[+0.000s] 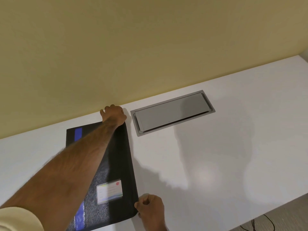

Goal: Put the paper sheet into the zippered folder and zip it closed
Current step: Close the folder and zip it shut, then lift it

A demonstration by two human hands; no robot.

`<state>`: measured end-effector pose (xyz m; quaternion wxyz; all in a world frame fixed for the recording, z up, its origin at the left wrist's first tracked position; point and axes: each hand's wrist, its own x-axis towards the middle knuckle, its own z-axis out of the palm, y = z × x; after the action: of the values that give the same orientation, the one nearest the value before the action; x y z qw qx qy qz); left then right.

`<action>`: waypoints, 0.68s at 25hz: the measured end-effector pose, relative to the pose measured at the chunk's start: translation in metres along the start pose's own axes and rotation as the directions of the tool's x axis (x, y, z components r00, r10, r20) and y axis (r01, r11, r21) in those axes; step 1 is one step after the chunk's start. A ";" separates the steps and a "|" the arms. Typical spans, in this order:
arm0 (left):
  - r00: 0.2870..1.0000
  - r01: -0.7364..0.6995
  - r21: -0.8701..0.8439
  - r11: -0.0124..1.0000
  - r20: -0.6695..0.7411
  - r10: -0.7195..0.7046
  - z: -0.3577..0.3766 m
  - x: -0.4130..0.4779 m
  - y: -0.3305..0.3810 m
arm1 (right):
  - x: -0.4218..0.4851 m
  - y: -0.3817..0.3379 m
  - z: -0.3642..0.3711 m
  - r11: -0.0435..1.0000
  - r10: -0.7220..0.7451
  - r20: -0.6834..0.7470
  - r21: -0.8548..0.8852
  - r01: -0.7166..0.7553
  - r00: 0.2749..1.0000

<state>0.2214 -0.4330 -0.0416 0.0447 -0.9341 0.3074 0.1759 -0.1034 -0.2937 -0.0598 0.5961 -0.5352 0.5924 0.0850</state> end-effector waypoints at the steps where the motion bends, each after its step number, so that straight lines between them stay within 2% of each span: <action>1: 0.998 0.066 -0.055 0.996 0.025 -0.064 -0.001 0.004 -0.005 | 0.001 0.000 0.000 1.000 -0.002 0.003 -0.009 0.002 1.000; 3: 0.976 0.214 -0.187 0.959 0.087 -0.201 0.000 0.011 -0.017 | 0.003 0.003 -0.001 0.999 -0.008 0.015 -0.038 0.009 1.000; 5: 0.960 0.274 -0.318 0.908 0.148 -0.238 0.002 0.011 -0.030 | 0.003 0.000 -0.006 1.000 0.020 0.034 -0.021 -0.019 0.999; 7: 0.977 0.201 -0.366 0.909 0.140 -0.160 -0.003 0.005 -0.040 | 0.003 -0.005 -0.013 0.997 0.068 0.087 0.027 -0.071 0.994; 10: 0.998 0.033 -0.207 0.978 -0.053 -0.045 -0.015 -0.025 -0.051 | 0.009 -0.019 -0.025 0.999 0.034 0.103 -0.040 -0.030 0.994; 11: 0.991 -0.055 -0.139 0.989 -0.125 0.038 -0.014 -0.042 -0.053 | 0.016 -0.028 -0.029 0.993 -0.030 0.059 -0.110 0.036 0.998; 12: 0.970 -0.192 -0.060 0.980 -0.165 0.180 -0.008 -0.066 -0.052 | 0.024 -0.042 -0.033 0.976 -0.116 0.017 -0.182 0.117 0.993; 13: 0.918 -0.363 0.034 0.931 -0.156 0.364 0.004 -0.096 -0.049 | 0.035 -0.062 -0.037 0.948 -0.209 -0.009 -0.246 0.201 0.978; 14: 0.834 -0.526 0.129 0.841 -0.115 0.539 0.019 -0.125 -0.043 | 0.048 -0.089 -0.042 0.910 -0.306 -0.020 -0.301 0.286 0.952; 15: 0.752 -0.633 0.199 0.748 -0.070 0.655 0.031 -0.146 -0.039 | 0.063 -0.120 -0.044 0.859 -0.399 -0.007 -0.353 0.372 0.917; 16: 0.701 -0.683 0.251 0.686 -0.038 0.712 0.037 -0.156 -0.035 | 0.079 -0.153 -0.047 0.802 -0.476 0.028 -0.397 0.447 0.879; 17: 0.699 -0.679 0.298 0.671 -0.015 0.715 0.038 -0.154 -0.033 | 0.095 -0.187 -0.047 0.748 -0.527 0.076 -0.430 0.505 0.846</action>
<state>0.1139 -0.3129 -0.0227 0.0804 -0.7394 0.6643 0.0747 0.0321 -0.4562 -0.0223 0.4466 -0.7986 0.4021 0.0332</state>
